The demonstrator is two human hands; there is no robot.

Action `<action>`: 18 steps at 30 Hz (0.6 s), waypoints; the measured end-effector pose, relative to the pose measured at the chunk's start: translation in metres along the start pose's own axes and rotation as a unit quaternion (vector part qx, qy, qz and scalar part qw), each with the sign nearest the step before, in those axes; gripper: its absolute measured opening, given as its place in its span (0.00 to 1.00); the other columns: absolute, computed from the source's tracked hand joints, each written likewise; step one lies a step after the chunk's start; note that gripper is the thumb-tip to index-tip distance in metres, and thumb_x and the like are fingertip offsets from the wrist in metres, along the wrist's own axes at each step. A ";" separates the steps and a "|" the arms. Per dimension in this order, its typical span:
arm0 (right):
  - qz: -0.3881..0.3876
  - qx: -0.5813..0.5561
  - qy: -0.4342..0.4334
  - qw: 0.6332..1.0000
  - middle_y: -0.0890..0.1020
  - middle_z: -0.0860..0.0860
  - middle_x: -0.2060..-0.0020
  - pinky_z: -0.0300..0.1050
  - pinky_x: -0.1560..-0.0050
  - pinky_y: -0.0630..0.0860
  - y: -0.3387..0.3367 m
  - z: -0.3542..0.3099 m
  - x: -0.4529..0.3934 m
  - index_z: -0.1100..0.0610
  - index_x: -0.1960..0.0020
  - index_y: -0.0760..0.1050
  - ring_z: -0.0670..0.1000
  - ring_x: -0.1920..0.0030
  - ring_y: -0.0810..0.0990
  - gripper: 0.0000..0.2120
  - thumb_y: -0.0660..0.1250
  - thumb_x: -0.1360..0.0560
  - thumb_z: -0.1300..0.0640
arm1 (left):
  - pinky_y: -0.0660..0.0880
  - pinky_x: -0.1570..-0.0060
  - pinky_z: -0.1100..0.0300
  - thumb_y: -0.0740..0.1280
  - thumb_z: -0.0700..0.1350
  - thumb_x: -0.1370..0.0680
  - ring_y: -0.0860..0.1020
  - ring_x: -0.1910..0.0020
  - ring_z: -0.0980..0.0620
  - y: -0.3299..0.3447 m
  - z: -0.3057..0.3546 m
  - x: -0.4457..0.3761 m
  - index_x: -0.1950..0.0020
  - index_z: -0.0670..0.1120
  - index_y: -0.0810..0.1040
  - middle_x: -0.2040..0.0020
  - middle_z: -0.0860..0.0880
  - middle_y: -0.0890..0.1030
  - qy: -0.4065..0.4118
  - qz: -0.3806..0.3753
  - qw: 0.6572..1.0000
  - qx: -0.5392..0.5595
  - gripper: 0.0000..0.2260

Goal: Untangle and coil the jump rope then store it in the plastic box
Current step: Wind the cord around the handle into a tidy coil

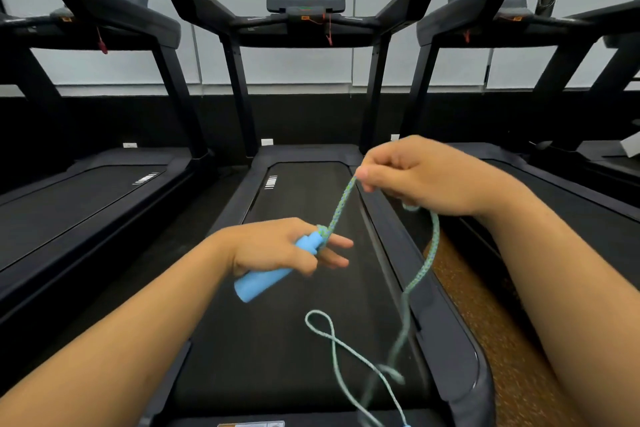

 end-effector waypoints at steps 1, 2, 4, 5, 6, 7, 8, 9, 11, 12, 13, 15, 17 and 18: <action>0.027 -0.005 0.000 1.000 0.70 0.45 0.74 0.49 0.65 0.71 -0.008 0.005 -0.001 0.48 0.59 0.79 0.47 0.71 0.68 0.15 0.63 0.16 0.45 | 0.76 0.37 0.61 0.64 0.35 0.28 0.80 0.33 0.59 0.006 0.008 0.001 0.25 0.50 0.74 0.34 0.53 0.84 0.007 -0.016 1.000 -0.001 0.30; 0.053 -0.010 0.000 0.999 0.70 0.44 0.74 0.49 0.66 0.70 -0.015 0.011 -0.002 0.49 0.59 0.79 0.47 0.72 0.68 0.15 0.63 0.16 0.45 | 0.76 0.39 0.62 0.63 0.33 0.27 0.80 0.33 0.58 0.012 0.017 0.002 0.25 0.50 0.74 0.34 0.52 0.83 0.017 -0.031 0.999 0.002 0.30; 0.097 -0.028 0.005 0.995 0.69 0.45 0.74 0.44 0.68 0.68 -0.025 0.027 -0.004 0.50 0.58 0.79 0.47 0.73 0.67 0.15 0.64 0.17 0.45 | 0.75 0.45 0.66 0.62 0.27 0.25 0.80 0.33 0.55 0.021 0.034 0.007 0.24 0.48 0.73 0.33 0.49 0.83 0.041 -0.056 0.998 0.008 0.31; 0.109 -0.044 0.008 0.993 0.69 0.46 0.74 0.44 0.69 0.67 -0.025 0.036 -0.005 0.50 0.57 0.79 0.47 0.72 0.66 0.15 0.64 0.17 0.44 | 0.76 0.45 0.63 0.61 0.26 0.25 0.80 0.32 0.53 0.025 0.043 0.010 0.24 0.47 0.73 0.33 0.48 0.83 0.057 -0.066 0.996 0.016 0.31; 0.115 -0.059 0.013 0.992 0.69 0.48 0.73 0.45 0.68 0.67 -0.022 0.045 -0.007 0.50 0.57 0.79 0.49 0.72 0.67 0.15 0.64 0.18 0.42 | 0.77 0.40 0.57 0.60 0.25 0.25 0.79 0.31 0.51 0.028 0.052 0.013 0.24 0.46 0.72 0.32 0.46 0.83 0.078 -0.076 0.994 0.029 0.32; 0.113 -0.079 0.022 0.990 0.68 0.49 0.72 0.46 0.68 0.67 -0.017 0.054 -0.009 0.50 0.56 0.79 0.51 0.71 0.67 0.16 0.64 0.19 0.39 | 0.74 0.33 0.49 0.60 0.26 0.26 0.79 0.31 0.48 0.029 0.061 0.017 0.23 0.45 0.72 0.32 0.44 0.82 0.103 -0.084 0.990 0.046 0.32; 0.111 -0.108 0.034 0.987 0.68 0.51 0.72 0.47 0.68 0.66 -0.008 0.064 -0.011 0.50 0.57 0.79 0.51 0.71 0.66 0.16 0.65 0.20 0.38 | 0.69 0.28 0.43 0.61 0.27 0.27 0.79 0.30 0.45 0.029 0.070 0.020 0.23 0.45 0.72 0.32 0.42 0.82 0.126 -0.089 0.986 0.066 0.32; 0.106 -0.148 0.042 0.982 0.68 0.52 0.71 0.46 0.69 0.66 0.001 0.070 -0.012 0.50 0.57 0.78 0.51 0.72 0.66 0.16 0.65 0.19 0.40 | 0.67 0.25 0.42 0.61 0.28 0.28 0.79 0.30 0.43 0.027 0.078 0.023 0.24 0.44 0.72 0.32 0.41 0.82 0.146 -0.091 0.981 0.091 0.32; 0.086 -0.205 0.050 0.974 0.69 0.56 0.69 0.45 0.69 0.66 0.026 0.075 -0.015 0.53 0.58 0.78 0.48 0.71 0.67 0.13 0.66 0.16 0.50 | 0.71 0.27 0.49 0.63 0.30 0.30 0.79 0.31 0.42 0.022 0.087 0.026 0.26 0.44 0.74 0.33 0.41 0.82 0.180 -0.090 0.968 0.150 0.31; 0.071 -0.217 0.057 0.972 0.72 0.55 0.68 0.45 0.69 0.68 0.043 0.076 -0.016 0.52 0.59 0.79 0.48 0.70 0.70 0.13 0.66 0.16 0.56 | 0.71 0.29 0.53 0.63 0.31 0.30 0.79 0.31 0.42 0.018 0.090 0.026 0.27 0.44 0.75 0.33 0.41 0.82 0.194 -0.087 0.960 0.180 0.31; 0.054 -0.225 0.060 0.971 0.73 0.54 0.67 0.44 0.68 0.69 0.060 0.075 -0.017 0.49 0.60 0.80 0.48 0.69 0.71 0.16 0.64 0.17 0.62 | 0.71 0.30 0.55 0.63 0.32 0.30 0.78 0.30 0.41 0.012 0.090 0.026 0.27 0.43 0.75 0.32 0.41 0.81 0.204 -0.079 0.953 0.208 0.31; 0.012 -0.277 0.083 0.957 0.69 0.51 0.70 0.43 0.68 0.66 0.099 0.074 -0.018 0.44 0.62 0.82 0.47 0.71 0.67 0.20 0.61 0.16 0.60 | 0.69 0.27 0.52 0.63 0.32 0.31 0.74 0.26 0.40 -0.001 0.087 0.025 0.24 0.41 0.71 0.26 0.40 0.76 0.219 -0.056 0.941 0.254 0.33; -0.036 -0.340 0.093 0.935 0.63 0.48 0.72 0.44 0.69 0.62 0.132 0.069 -0.018 0.47 0.61 0.77 0.47 0.72 0.60 0.16 0.61 0.16 0.49 | 0.66 0.24 0.51 0.64 0.31 0.31 0.71 0.24 0.43 -0.018 0.079 0.024 0.23 0.42 0.69 0.24 0.43 0.74 0.228 -0.014 0.935 0.270 0.34; -0.055 -0.350 0.092 0.930 0.62 0.48 0.71 0.45 0.69 0.61 0.143 0.066 -0.018 0.51 0.58 0.75 0.48 0.72 0.59 0.16 0.59 0.15 0.46 | 0.66 0.23 0.52 0.63 0.31 0.30 0.72 0.24 0.46 -0.028 0.074 0.024 0.23 0.44 0.69 0.24 0.46 0.74 0.224 0.017 0.938 0.263 0.34</action>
Point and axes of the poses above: each hand's wrist, its own x-axis away from the middle knuckle, its own y-axis out of the palm, z = x × y, the point moved 9 cm from there along -x, towards the middle knuckle
